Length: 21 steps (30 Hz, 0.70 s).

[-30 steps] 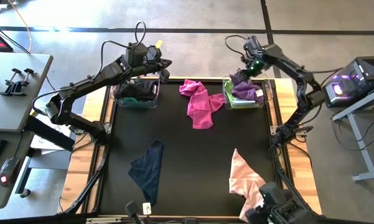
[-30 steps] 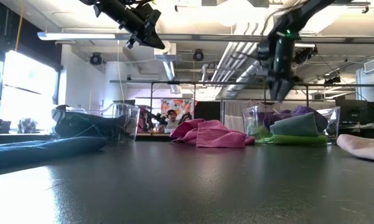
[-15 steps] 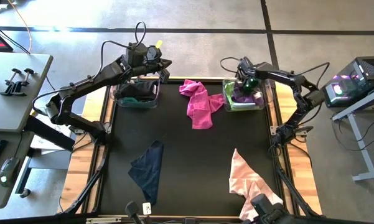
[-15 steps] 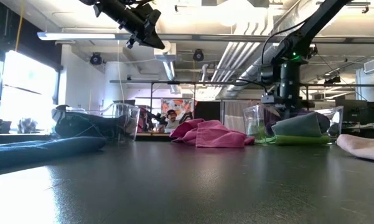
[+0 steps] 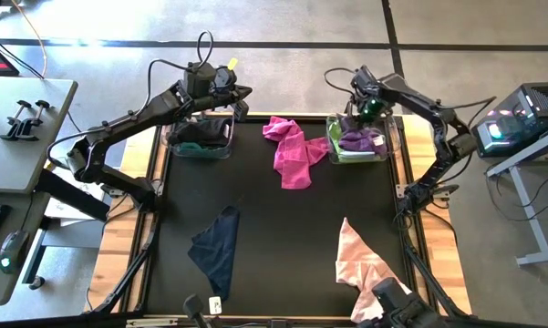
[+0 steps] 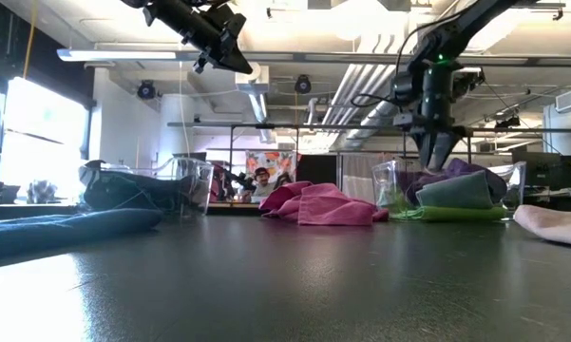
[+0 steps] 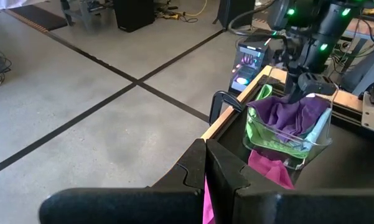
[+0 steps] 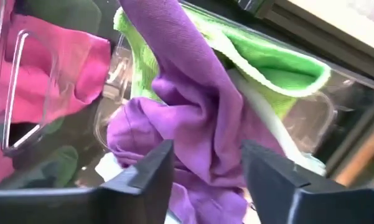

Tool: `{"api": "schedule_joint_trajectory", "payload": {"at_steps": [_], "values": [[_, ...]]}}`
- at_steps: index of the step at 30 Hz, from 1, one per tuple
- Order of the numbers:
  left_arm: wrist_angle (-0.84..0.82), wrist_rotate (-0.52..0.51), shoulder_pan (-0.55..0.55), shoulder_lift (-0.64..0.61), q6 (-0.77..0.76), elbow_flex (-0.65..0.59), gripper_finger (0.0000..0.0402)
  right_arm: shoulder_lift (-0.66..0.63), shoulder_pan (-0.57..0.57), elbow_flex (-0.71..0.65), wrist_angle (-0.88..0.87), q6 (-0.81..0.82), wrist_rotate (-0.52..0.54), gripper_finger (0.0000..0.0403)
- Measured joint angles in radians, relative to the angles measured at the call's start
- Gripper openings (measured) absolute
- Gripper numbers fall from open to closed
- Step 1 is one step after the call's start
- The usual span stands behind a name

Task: Sort towels by color in basket
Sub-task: Put the violet kitchen towel into the left transparent bin

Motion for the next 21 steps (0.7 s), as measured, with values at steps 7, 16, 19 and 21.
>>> {"api": "schedule_joint_trajectory", "payload": {"at_steps": [7, 16, 19, 21], "values": [[0.000, 0.000, 0.000, 0.000, 0.000, 0.000, 0.0000, 0.000, 0.000, -0.106, 0.064, -0.032, -0.051, 0.0216], [-0.001, 0.000, 0.000, 0.000, 0.000, 0.000, 0.0000, 0.000, 0.008, -0.242, 0.235, -0.027, -0.029, 0.0068], [-0.001, 0.000, 0.000, 0.000, 0.000, 0.000, 0.0000, -0.023, 0.010, -0.195, 0.158, -0.044, -0.027, 0.0015], [-0.002, 0.000, 0.000, 0.000, 0.000, 0.000, 0.0000, -0.072, 0.016, -0.152, 0.107, -0.045, -0.008, 0.0022]]}}
